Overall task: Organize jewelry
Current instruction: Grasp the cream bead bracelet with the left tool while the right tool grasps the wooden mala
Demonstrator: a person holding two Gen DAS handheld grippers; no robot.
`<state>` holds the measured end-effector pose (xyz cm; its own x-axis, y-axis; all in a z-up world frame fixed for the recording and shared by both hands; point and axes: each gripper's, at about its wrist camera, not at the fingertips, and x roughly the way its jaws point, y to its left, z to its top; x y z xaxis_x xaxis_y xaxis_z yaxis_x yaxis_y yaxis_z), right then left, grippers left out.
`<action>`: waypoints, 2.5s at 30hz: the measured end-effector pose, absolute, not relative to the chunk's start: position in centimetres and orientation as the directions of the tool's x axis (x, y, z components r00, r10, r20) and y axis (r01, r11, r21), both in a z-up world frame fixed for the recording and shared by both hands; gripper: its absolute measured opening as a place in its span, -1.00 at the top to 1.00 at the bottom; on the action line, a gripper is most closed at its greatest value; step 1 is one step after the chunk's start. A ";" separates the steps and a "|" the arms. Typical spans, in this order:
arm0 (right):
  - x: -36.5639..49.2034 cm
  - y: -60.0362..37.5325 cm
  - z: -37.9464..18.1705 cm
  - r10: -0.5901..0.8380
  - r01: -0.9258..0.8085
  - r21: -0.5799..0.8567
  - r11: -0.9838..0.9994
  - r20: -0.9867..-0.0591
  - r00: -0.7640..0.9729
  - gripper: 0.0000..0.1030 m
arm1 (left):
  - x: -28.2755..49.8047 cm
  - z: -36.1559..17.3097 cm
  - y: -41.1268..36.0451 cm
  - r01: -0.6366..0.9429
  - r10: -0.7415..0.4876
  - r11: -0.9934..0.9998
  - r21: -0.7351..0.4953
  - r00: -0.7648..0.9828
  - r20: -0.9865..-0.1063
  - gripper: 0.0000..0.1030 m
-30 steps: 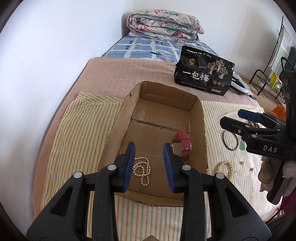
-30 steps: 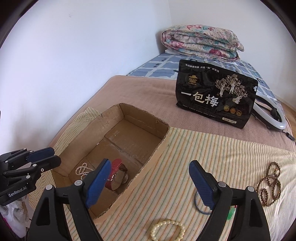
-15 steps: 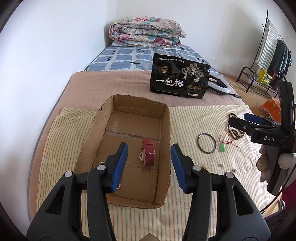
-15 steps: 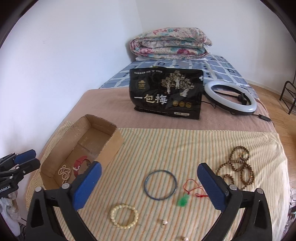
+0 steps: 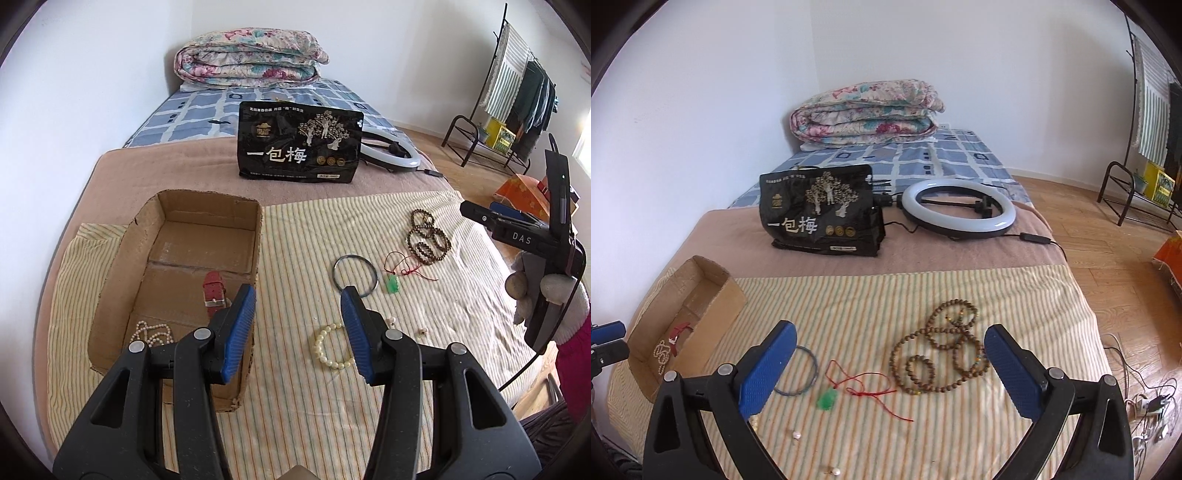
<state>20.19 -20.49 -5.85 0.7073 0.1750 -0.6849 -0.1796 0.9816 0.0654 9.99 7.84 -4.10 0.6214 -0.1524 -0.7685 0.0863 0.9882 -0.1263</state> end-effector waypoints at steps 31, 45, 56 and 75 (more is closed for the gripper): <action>27.1 -29.4 -17.6 0.098 0.036 0.129 0.991 -0.884 0.457 -0.99 | 11.2 -13.1 1.3 0.115 -0.195 0.980 -0.161 0.432 -0.880 0.05; 30.7 -26.5 -18.8 0.187 0.045 0.226 0.973 -0.888 0.419 -0.99 | 10.7 -15.1 0.2 0.146 -0.167 0.982 -0.116 0.413 -0.895 0.05; 32.6 -21.8 -19.8 0.091 -0.005 0.095 0.995 -0.932 0.351 -1.00 | 11.9 -17.5 -1.2 0.162 -0.124 0.985 -0.065 0.384 -0.915 0.18; 30.8 -24.8 -19.0 0.079 -0.119 0.039 0.992 -0.933 0.351 0.66 | 13.2 -18.4 -1.0 0.151 -0.110 0.987 -0.055 0.389 -0.915 0.89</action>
<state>30.77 -24.80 -19.04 0.3515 0.0789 -0.9329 -0.1194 0.9921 0.0389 13.19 -1.02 -18.42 0.3886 -0.1104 -0.9148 0.1513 0.9870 -0.0548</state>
